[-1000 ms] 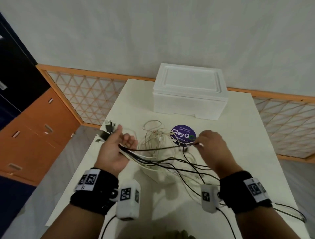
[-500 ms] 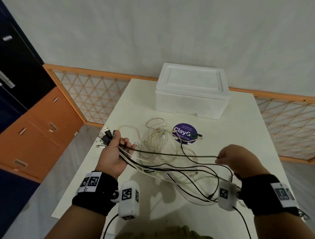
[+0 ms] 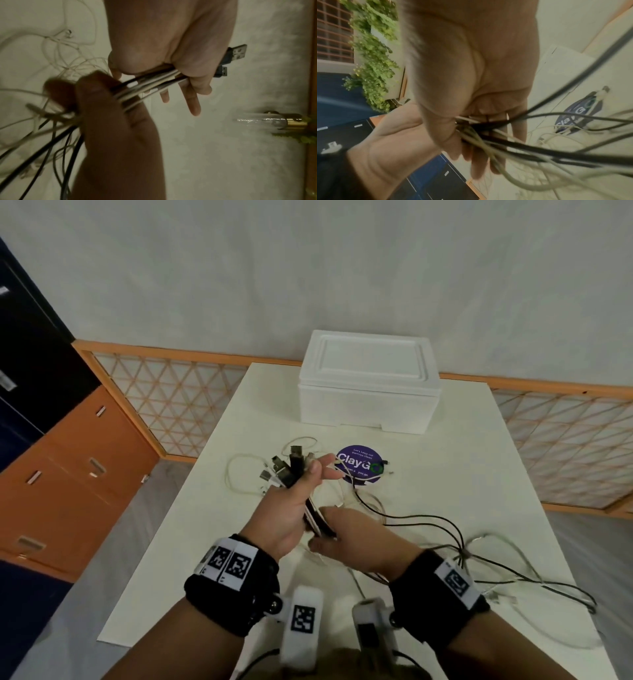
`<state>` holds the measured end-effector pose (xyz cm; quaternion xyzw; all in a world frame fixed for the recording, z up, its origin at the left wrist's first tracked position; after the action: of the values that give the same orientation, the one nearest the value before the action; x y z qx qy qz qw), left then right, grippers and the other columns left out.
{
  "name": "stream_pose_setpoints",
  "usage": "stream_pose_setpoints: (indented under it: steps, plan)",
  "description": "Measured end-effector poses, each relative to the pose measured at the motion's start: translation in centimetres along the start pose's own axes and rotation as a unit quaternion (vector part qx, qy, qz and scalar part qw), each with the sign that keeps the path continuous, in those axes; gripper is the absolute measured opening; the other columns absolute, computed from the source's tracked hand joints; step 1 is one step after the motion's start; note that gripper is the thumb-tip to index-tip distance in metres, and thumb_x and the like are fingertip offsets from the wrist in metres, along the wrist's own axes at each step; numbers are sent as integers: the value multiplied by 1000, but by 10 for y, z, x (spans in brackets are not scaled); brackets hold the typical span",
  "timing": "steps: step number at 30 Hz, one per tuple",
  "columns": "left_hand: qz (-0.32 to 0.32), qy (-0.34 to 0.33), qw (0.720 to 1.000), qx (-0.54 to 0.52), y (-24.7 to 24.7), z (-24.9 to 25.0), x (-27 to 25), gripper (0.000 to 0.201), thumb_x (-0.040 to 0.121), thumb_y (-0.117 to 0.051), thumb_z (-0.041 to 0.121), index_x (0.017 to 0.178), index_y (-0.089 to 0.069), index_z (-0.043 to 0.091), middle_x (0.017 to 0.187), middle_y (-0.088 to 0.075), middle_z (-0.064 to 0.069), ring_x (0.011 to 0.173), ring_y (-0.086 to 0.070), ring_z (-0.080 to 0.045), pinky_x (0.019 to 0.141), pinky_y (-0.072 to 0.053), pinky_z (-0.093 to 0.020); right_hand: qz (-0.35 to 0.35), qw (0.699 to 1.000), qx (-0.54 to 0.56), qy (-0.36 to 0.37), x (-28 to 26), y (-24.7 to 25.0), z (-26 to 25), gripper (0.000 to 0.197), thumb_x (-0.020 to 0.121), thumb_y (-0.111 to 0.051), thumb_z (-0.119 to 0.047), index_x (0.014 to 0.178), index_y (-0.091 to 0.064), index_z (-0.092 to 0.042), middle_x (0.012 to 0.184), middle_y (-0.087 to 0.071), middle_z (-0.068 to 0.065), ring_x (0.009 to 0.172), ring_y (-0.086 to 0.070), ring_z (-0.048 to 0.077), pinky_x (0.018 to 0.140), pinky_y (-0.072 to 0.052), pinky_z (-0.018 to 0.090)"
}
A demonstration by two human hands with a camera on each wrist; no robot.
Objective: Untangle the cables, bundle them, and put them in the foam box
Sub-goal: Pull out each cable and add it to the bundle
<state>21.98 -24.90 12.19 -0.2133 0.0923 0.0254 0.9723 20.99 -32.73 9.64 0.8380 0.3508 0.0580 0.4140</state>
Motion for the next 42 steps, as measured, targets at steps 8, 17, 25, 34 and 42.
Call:
stream_pose_setpoints:
  steps: [8, 17, 25, 34, 42]
  plan:
    - [57, 58, 973, -214, 38, -2, 0, 57, 88, -46, 50, 42, -36, 19, 42, -42, 3, 47, -52, -14, 68, -56, -34, 27, 987, -144, -69, -34, 13, 49, 20, 93, -46, -38, 92, -51, -19, 92, -64, 5, 89, -58, 27, 68, -39, 34]
    - [220, 91, 947, -215, 144, -39, -12, 45, 96, -49, 38, 57, -31, 24, 41, -24, 7, 32, -25, -9, 48, -40, -21, 36, 941, -282, -186, -127, 59, 66, 31, 89, -44, -57, 90, -50, -27, 60, -47, -8, 65, -59, 7, 59, -43, 24]
    - [280, 148, 939, -134, 160, -92, -25, 41, 97, -52, 25, 57, -43, 23, 41, -25, 8, 32, -27, -9, 57, -32, -29, -117, 939, -213, -245, -98, 12, 116, 34, 80, -59, -57, 95, -58, -27, 86, -54, -10, 93, -57, 14, 68, -37, 27]
    - [259, 159, 944, -127, 156, -90, -18, 39, 97, -52, 24, 61, -36, 23, 40, -25, 8, 31, -27, -8, 56, -30, -29, 165, 949, -163, -214, -17, 22, 177, 39, 79, -63, -13, 117, -59, -19, 112, -58, 5, 99, -57, 31, 79, -49, 39]
    - [265, 170, 938, -140, 165, -91, -13, 53, 97, -51, 26, 47, -35, 21, 39, -23, 7, 30, -25, -9, 58, -29, -29, 168, 945, -162, -227, -3, 38, 216, 17, 88, -48, -6, 95, -62, -14, 93, -57, 7, 90, -56, 31, 67, -40, 32]
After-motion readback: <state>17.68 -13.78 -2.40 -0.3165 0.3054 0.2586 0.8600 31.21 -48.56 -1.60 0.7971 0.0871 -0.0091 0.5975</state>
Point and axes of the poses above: each hand's wrist, its own x-axis towards the middle knuckle, its own y-axis out of the back of the hand, z = x × y, the point moved 8 cm from there along x, towards the middle knuckle
